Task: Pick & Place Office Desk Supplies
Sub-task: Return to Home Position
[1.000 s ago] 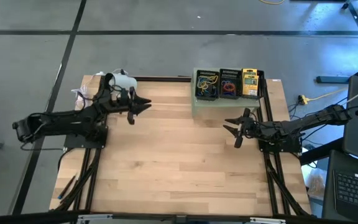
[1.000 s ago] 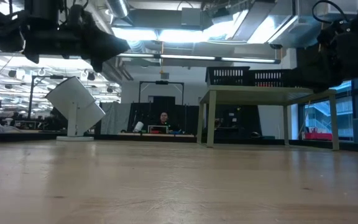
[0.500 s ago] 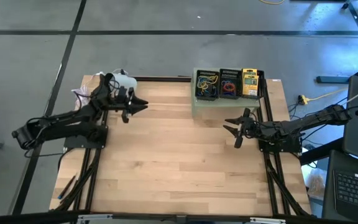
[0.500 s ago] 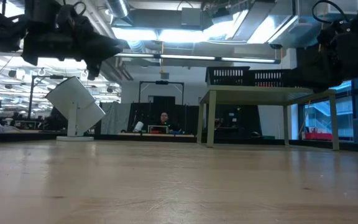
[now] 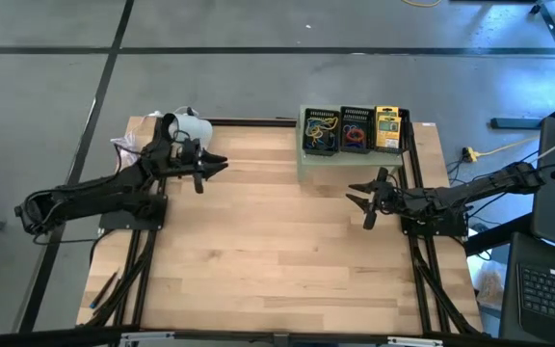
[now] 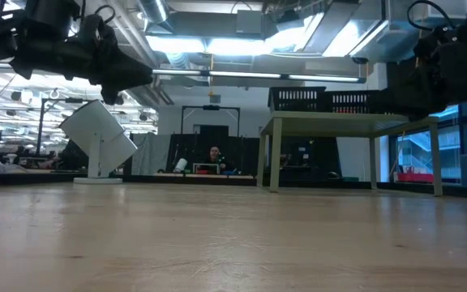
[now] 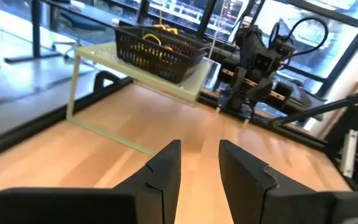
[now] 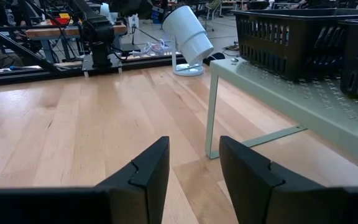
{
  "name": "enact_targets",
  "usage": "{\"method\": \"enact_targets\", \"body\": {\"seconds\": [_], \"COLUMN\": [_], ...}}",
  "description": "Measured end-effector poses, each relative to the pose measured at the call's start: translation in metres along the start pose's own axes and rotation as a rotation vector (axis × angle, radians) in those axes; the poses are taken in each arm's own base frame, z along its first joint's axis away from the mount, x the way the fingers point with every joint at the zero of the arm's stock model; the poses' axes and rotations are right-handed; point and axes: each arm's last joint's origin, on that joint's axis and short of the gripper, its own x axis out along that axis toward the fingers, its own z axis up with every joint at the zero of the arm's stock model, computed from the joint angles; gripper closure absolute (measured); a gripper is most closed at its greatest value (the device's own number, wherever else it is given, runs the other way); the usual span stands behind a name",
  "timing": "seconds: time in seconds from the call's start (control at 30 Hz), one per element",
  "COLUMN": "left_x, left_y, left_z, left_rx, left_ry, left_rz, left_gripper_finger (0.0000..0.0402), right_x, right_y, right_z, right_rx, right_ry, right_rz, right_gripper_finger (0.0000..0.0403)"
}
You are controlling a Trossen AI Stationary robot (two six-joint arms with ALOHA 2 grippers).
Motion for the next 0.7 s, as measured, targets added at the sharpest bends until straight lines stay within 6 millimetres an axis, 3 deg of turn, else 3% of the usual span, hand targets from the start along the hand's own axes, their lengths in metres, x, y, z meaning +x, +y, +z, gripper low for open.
{"method": "enact_targets", "body": {"seconds": [0.23,0.47,0.7], "left_x": [0.001,-0.007,-0.015], "left_y": [-0.005,-0.004,-0.001], "left_z": [-0.003,-0.030,-0.035], "left_rx": [0.034,0.061,0.099], "left_ry": [0.002,-0.126,-0.184], "left_rz": [0.040,0.000,0.008], "left_gripper_finger": [0.0300,0.0300,0.0300], "right_x": [0.000,0.000,0.000], "right_y": [0.000,0.000,0.000], "right_z": [0.000,0.000,0.000], "right_rx": [0.000,0.000,0.000], "right_ry": [0.000,-0.001,-0.001], "right_rz": [0.000,-0.001,-0.003], "right_gripper_finger": [0.0260,0.0260,0.0260]}}
